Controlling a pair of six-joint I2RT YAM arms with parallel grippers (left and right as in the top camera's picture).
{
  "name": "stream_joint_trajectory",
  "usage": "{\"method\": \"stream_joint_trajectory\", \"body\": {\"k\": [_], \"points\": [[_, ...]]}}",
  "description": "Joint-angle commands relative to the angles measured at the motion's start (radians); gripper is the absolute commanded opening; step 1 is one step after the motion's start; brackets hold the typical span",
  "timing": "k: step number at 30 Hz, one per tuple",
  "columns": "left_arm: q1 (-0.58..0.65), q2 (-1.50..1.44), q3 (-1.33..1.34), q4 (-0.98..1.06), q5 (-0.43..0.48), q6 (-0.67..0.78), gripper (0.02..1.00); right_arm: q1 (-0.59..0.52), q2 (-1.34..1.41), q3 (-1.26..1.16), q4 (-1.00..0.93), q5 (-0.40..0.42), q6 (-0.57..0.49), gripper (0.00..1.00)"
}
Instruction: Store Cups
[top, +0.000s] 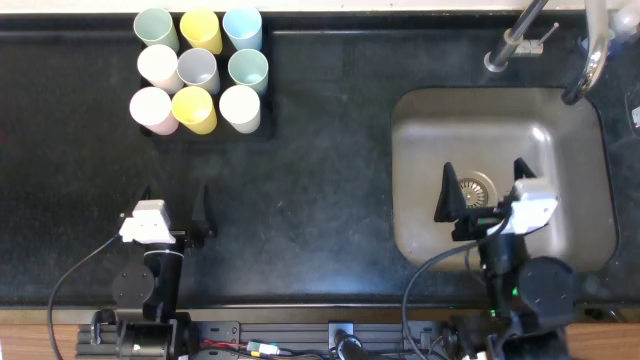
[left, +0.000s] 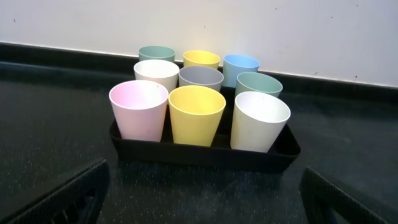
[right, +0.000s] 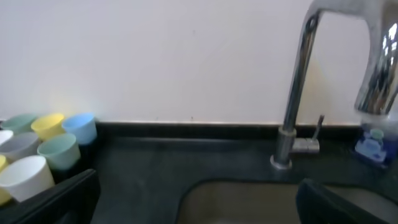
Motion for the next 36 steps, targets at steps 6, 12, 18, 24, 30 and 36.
{"method": "stream_joint_trajectory", "body": {"k": [6,12,18,24,30,36], "points": [[-0.001,-0.005,0.0,-0.005,-0.005,0.011,1.0,-0.009,-0.224,-0.356,0.311,0.011,-0.068,0.998],[-0.001,-0.005,0.0,-0.005,-0.005,0.011,1.0,-0.01,-0.228,-0.467,0.458,0.038,-0.098,0.998],[-0.001,-0.005,0.0,-0.005,-0.005,0.011,1.0,-0.01,-0.228,-0.516,0.465,0.047,-0.101,1.0],[-0.001,-0.005,0.0,-0.005,-0.005,0.011,1.0,-0.01,-0.228,-0.516,0.341,0.046,-0.101,0.998],[-0.001,-0.005,0.0,-0.005,-0.005,0.011,1.0,-0.01,-0.228,-0.516,0.281,0.034,-0.101,0.998],[-0.001,-0.005,0.0,-0.005,-0.005,0.011,0.998,-0.01,-0.227,-0.516,0.281,0.034,-0.101,0.998]]}}
